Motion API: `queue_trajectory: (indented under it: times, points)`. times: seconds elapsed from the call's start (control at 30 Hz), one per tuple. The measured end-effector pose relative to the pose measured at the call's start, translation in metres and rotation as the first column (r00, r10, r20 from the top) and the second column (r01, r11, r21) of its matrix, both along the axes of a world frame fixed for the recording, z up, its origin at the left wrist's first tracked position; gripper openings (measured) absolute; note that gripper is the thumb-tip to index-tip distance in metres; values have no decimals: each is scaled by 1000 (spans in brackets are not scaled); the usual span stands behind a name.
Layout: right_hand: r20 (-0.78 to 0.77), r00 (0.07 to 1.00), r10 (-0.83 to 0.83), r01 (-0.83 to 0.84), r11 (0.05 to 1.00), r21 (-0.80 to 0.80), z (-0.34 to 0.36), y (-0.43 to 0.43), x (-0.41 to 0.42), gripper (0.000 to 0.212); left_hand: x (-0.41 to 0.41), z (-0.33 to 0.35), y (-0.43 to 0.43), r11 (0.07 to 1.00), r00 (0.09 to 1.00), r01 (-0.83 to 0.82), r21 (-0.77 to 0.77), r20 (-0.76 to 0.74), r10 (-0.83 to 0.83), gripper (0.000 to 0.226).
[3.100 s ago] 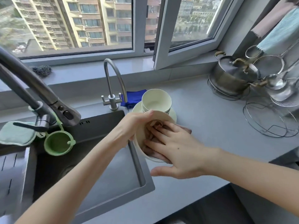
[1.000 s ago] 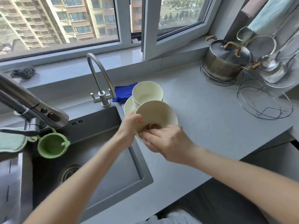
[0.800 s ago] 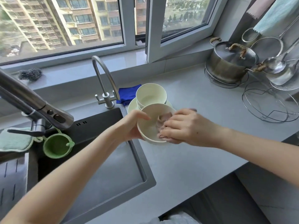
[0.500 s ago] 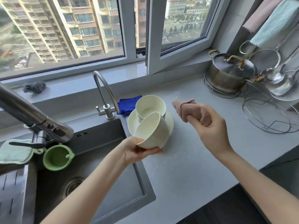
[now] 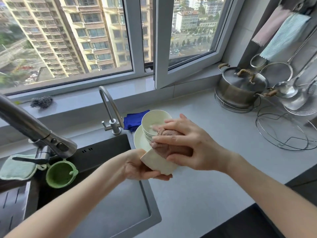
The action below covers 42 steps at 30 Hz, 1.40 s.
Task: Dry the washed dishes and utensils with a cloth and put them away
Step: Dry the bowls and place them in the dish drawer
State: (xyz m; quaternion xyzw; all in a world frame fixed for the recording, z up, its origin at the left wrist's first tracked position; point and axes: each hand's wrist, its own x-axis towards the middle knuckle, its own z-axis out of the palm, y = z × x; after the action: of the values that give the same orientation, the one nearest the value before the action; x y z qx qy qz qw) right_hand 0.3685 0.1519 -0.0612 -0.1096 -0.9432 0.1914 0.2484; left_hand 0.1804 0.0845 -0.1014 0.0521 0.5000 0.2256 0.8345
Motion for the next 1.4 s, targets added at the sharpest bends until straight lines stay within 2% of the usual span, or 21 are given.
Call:
queue_trajectory:
  times: [0.1, 0.33, 0.4, 0.5, 0.57, 0.6, 0.67, 0.7, 0.77, 0.8, 0.87, 0.93, 1.0, 1.03, 1.1, 1.17, 1.2, 1.23, 1.3, 1.33, 1.4]
  points:
    - [34, 997, 69, -70, 997, 18, 23, 4, -8, 48, 1, 14, 1, 989, 993, 118, 94, -28, -116, 34]
    - [-217, 974, 73, -73, 997, 7, 32, 0, -19, 22, 4, 29, 1, 959, 984, 175, 224, -44, -170, 39]
    - [-281, 960, 7, -26, 998, -64, 30, 1, -18, 17, 3, 36, 1, 951, 988, 156, 267, -52, -147, 36]
    - [-325, 932, -158, 57, 953, -299, 27, 6, -16, 11, 2, 41, 0, 963, 998, 69, 261, -27, -64, 43]
    - [-317, 909, -271, 88, 868, -489, 23, 12, -17, 5, 1, 38, 1, 965, 996, 33, 262, -92, -9, 59]
    - [-313, 892, -326, 81, 796, -600, 21, 16, -18, 6, 0, 35, 3, 947, 977, 47, 317, -213, 23, 69]
    - [-316, 855, -411, 11, 623, -782, 19, 23, -19, 9, -3, 33, 7, 829, 837, 149, 539, -515, 185, 85]
    - [-307, 846, -436, -25, 544, -839, 19, 26, -19, 10, -5, 37, 9, 722, 776, 217, 657, -565, 280, 88]
    - [-271, 851, -450, -52, 441, -896, 19, 28, -21, 9, -10, 48, 13, 513, 821, 304, 803, -494, 286, 74]
    - [-251, 859, -446, -51, 413, -909, 19, 28, -22, 8, -12, 53, 15, 471, 865, 314, 825, -453, 217, 65]
    - [-213, 875, -435, -45, 366, -930, 20, 27, -26, 8, -16, 58, 18, 479, 937, 259, 839, -338, 86, 66]
    - [-206, 873, -443, -56, 328, -943, 23, 29, -27, 12, -11, 58, 20, 534, 976, 133, 835, -204, 77, 59]
    - [-177, 874, -452, -3, 359, -933, 27, 30, -24, 21, -1, 54, 17, 586, 978, -24, 810, -103, 183, 31]
    - [-123, 886, -446, 108, 458, -882, 28, 29, -23, 25, 5, 51, 16, 605, 967, -93, 791, -73, 244, 16]
    - [65, 882, -468, 421, 716, -558, 25, 16, -24, 37, 15, 44, 13, 595, 930, -174, 785, -67, 361, 8]
    - [117, 812, -572, 584, 789, -192, 21, 0, -31, 43, 23, 35, 12, 538, 892, -203, 818, -72, 446, 9]
    - [92, 805, -586, 592, 784, -184, 19, -2, -34, 42, 26, 33, 12, 507, 877, -222, 833, -57, 478, 9]
    - [87, 805, -587, 585, 760, -284, 19, 1, -35, 40, 28, 32, 12, 483, 865, -233, 844, -47, 500, 12]
    - [95, 828, -552, 484, 619, -619, 20, 19, -31, 35, 30, 31, 13, 463, 843, -261, 847, -33, 536, 20]
    - [114, 837, -534, 418, 493, -763, 23, 25, -27, 33, 29, 31, 14, 453, 836, -282, 846, -15, 549, 23]
    - [133, 856, -499, 232, 142, -962, 24, 31, -19, 37, 26, 32, 17, 434, 834, -317, 843, 29, 552, 29]
